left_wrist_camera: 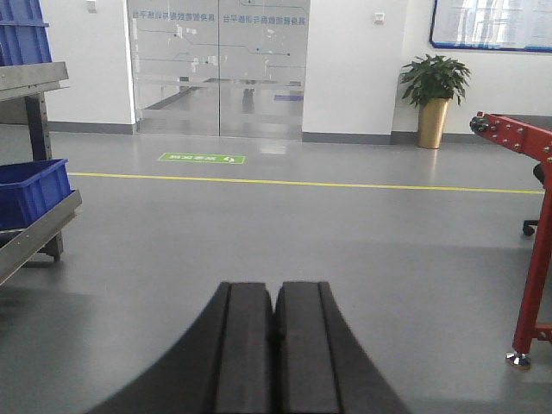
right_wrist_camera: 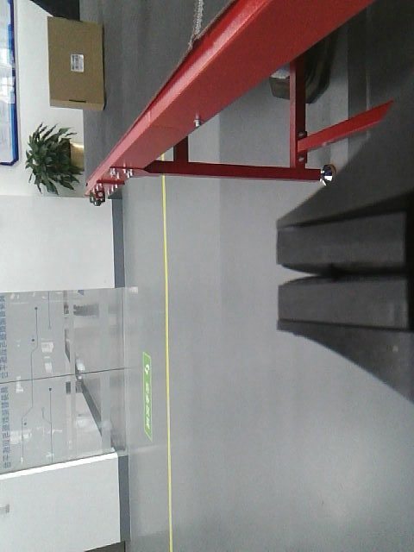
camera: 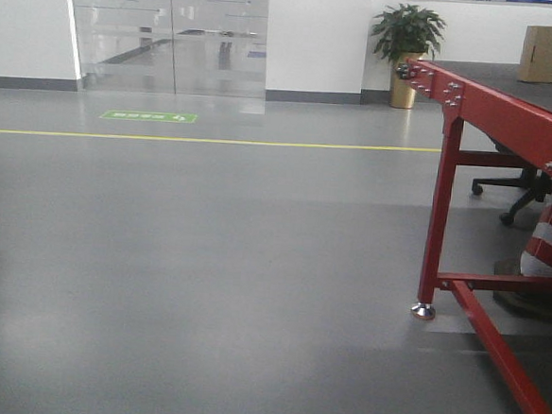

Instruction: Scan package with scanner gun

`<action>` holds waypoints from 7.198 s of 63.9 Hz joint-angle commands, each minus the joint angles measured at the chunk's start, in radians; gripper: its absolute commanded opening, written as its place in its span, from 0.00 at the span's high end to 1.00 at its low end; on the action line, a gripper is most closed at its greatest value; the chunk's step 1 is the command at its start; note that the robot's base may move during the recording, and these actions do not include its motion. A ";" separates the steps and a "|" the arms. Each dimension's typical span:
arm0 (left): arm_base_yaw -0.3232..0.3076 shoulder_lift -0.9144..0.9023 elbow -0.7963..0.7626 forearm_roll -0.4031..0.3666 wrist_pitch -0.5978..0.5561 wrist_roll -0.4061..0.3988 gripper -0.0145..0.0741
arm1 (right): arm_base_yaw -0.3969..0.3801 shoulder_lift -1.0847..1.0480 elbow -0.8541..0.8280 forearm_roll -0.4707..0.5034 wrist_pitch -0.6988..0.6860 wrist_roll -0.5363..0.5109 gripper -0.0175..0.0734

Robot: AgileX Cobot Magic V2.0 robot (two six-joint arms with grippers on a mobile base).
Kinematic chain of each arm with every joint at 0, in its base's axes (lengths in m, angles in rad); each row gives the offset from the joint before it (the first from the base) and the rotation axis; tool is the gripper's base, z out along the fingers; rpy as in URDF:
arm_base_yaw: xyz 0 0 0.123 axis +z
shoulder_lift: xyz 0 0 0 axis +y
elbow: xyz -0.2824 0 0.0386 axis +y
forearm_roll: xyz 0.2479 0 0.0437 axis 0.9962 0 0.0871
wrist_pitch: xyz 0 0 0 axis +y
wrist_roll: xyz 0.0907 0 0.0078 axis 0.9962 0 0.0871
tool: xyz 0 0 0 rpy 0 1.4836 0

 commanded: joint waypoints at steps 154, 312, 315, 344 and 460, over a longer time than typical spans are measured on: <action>-0.035 -0.005 -0.003 0.000 -0.017 -0.008 0.96 | -0.002 -0.004 -0.001 -0.007 -0.018 -0.002 0.97; -0.035 -0.005 -0.003 0.000 -0.017 -0.008 0.96 | -0.002 -0.004 -0.001 -0.007 -0.018 -0.002 0.97; -0.035 -0.005 -0.003 0.000 -0.017 -0.008 0.96 | -0.002 -0.004 -0.001 -0.007 -0.018 -0.002 0.97; -0.035 -0.005 -0.003 0.000 -0.017 -0.008 0.96 | -0.002 -0.004 -0.001 -0.007 -0.018 -0.002 0.97; -0.037 -0.005 -0.003 0.000 -0.017 -0.008 0.96 | 0.000 -0.004 -0.001 -0.007 -0.018 -0.002 0.97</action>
